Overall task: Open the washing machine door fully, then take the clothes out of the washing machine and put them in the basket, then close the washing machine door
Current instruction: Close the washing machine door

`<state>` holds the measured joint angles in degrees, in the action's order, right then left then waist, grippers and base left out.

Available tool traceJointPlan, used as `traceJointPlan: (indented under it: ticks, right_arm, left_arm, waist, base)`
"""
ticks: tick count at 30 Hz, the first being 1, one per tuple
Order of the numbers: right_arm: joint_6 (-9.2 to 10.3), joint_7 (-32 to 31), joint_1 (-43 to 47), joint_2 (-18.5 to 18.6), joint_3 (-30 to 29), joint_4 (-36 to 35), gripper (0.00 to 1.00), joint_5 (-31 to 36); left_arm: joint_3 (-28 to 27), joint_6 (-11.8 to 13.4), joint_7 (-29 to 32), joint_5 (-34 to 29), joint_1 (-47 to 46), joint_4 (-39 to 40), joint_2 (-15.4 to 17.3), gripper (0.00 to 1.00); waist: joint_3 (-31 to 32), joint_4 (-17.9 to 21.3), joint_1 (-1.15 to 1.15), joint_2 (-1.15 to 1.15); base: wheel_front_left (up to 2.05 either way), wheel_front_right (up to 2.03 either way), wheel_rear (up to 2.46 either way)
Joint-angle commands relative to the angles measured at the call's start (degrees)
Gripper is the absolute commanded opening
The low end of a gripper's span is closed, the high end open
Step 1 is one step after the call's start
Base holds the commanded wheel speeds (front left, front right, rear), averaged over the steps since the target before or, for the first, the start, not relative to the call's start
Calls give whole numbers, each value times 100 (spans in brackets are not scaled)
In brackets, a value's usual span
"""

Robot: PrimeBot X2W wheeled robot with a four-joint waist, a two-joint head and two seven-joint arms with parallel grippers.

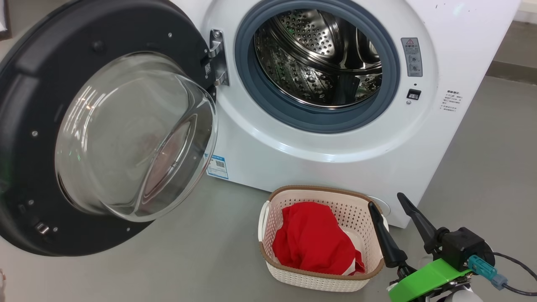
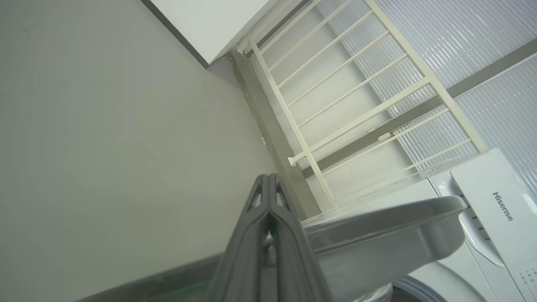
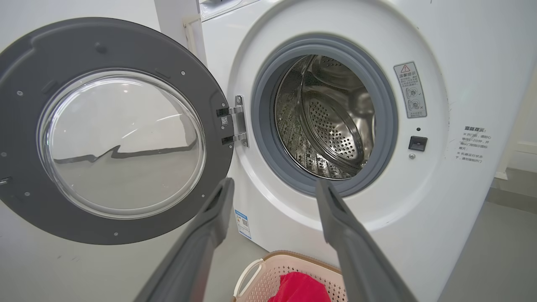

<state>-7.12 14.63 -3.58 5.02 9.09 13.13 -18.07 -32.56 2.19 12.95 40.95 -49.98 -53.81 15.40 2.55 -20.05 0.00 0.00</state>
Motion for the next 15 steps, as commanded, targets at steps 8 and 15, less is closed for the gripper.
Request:
traceJointPlan:
  ticks: [8, 15]
  right_arm:
    - [-36, 37, -135, 26, 126, -144, 100, -62]
    - [-36, 37, -142, 3, 132, -163, 100, -71]
  left_arm:
    - [-202, -512, 1051, 615, -204, -35, 119, 0]
    - [-287, -676, 1626, 979, -86, 128, -77, 0]
  waist:
    - [19, -67, 0, 0]
    - [-8, -84, 0, 0]
  base:
    - [0, 0, 0]
    - [0, 0, 0]
